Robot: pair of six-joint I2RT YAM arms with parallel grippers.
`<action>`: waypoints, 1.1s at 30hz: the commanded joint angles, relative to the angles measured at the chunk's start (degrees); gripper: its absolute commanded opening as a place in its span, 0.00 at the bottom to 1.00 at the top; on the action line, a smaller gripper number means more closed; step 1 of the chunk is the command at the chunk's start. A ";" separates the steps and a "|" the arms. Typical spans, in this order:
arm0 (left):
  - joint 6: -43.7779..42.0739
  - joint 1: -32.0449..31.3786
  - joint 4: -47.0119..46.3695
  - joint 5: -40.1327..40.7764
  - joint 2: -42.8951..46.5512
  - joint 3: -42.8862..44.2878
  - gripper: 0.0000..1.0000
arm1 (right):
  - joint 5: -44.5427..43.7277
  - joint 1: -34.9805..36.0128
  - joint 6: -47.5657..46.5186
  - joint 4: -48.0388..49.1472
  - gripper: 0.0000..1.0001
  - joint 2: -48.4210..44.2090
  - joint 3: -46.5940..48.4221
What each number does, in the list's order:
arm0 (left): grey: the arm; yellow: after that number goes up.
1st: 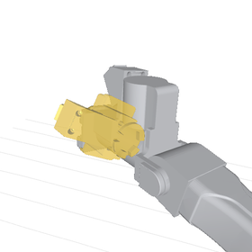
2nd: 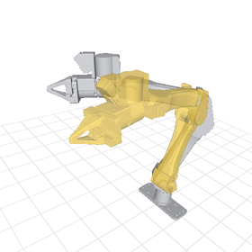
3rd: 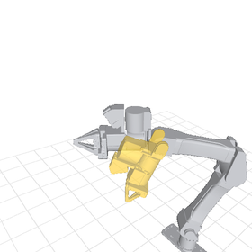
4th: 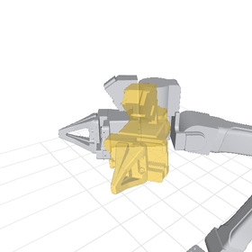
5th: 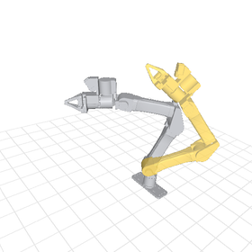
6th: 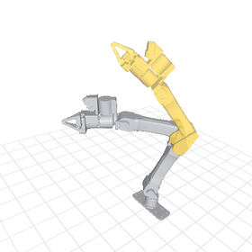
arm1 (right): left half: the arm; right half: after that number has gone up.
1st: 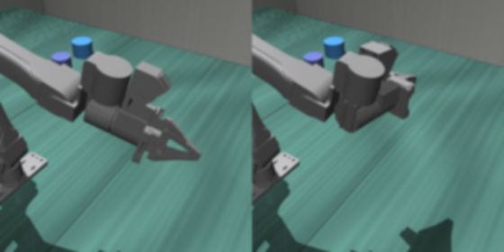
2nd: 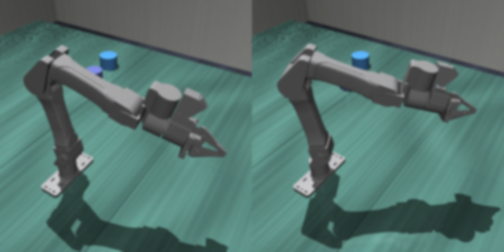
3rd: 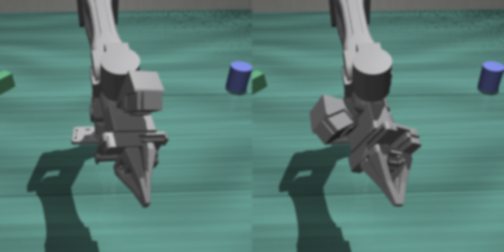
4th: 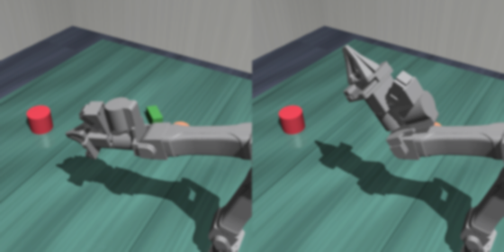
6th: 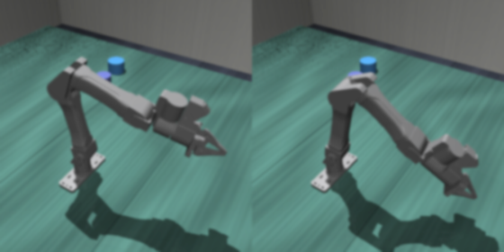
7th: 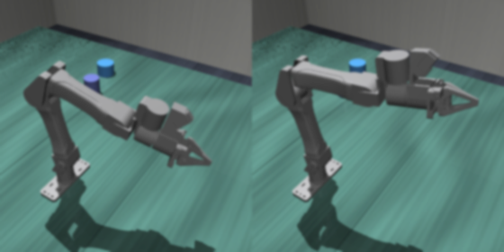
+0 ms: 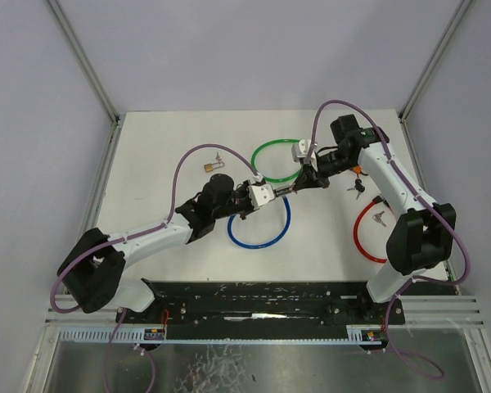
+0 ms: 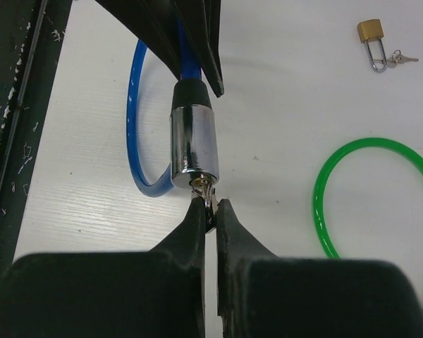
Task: Lock with the key
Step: Lock the lock.
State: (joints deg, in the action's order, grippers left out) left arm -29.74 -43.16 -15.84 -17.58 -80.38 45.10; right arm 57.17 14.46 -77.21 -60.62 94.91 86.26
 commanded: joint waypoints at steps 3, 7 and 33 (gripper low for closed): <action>-0.57 -0.47 -1.00 -0.29 1.28 1.77 0.00 | -2.45 2.16 -1.45 1.93 0.00 -3.33 -0.62; -0.43 -0.54 -0.36 0.01 1.01 2.19 0.00 | -3.79 3.18 -4.47 4.78 0.22 -6.71 -3.75; -0.68 -0.50 0.08 -0.13 1.24 2.46 0.00 | -9.25 4.64 0.67 6.49 0.32 -4.42 -1.62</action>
State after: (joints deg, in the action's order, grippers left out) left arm -29.87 -43.40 -15.31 -17.52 -80.38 45.34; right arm 48.80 18.39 -77.38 -54.52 89.86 82.96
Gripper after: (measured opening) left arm 0.111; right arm 0.352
